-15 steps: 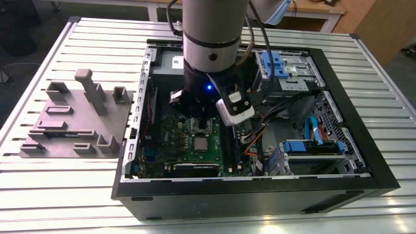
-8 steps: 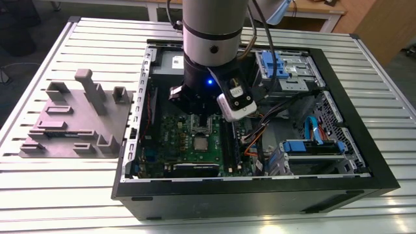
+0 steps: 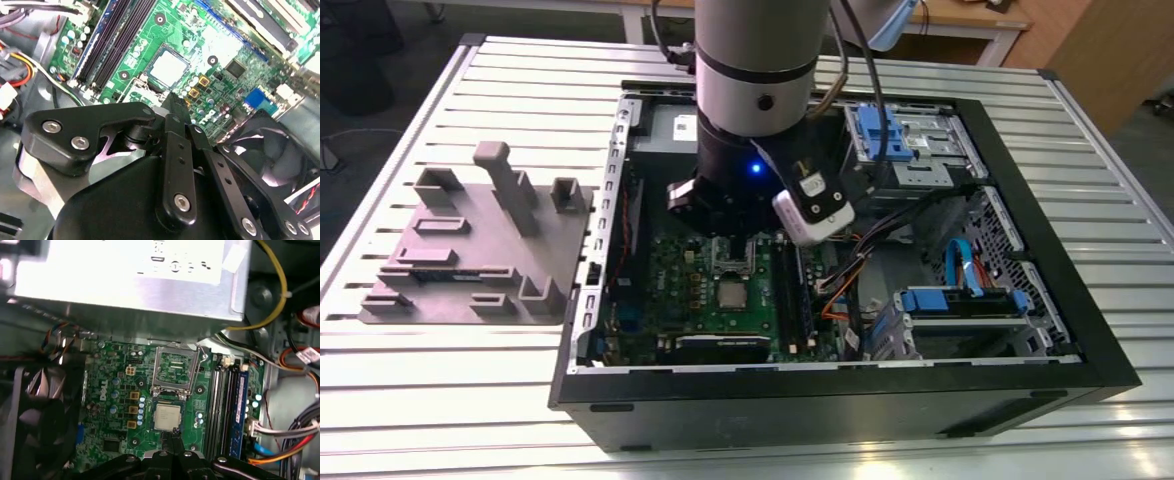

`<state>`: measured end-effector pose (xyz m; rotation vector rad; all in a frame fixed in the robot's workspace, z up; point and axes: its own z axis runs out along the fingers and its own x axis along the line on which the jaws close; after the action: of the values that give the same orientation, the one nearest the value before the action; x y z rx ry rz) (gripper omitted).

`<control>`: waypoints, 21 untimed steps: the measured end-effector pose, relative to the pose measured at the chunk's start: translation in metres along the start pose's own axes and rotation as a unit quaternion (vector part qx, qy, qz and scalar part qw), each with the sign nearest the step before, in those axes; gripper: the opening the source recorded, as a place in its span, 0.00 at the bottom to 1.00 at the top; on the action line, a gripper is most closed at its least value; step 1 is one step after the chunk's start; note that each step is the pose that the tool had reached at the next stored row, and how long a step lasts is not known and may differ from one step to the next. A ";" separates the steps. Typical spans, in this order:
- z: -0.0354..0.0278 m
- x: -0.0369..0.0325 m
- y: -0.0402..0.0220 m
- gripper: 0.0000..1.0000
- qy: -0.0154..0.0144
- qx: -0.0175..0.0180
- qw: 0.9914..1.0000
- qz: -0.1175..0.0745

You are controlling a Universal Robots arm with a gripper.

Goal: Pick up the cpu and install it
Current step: 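Close the cpu cover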

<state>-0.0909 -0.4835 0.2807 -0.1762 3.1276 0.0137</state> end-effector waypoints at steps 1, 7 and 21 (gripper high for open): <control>0.0002 0.0000 0.0000 0.10 0.000 0.000 1.000 -0.009; 0.0008 0.0000 0.0000 0.10 0.001 -0.001 0.998 -0.063; 0.0011 0.0001 0.0000 0.10 0.002 -0.002 0.983 -0.185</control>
<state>-0.0909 -0.4835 0.2796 -0.7531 3.0426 0.0160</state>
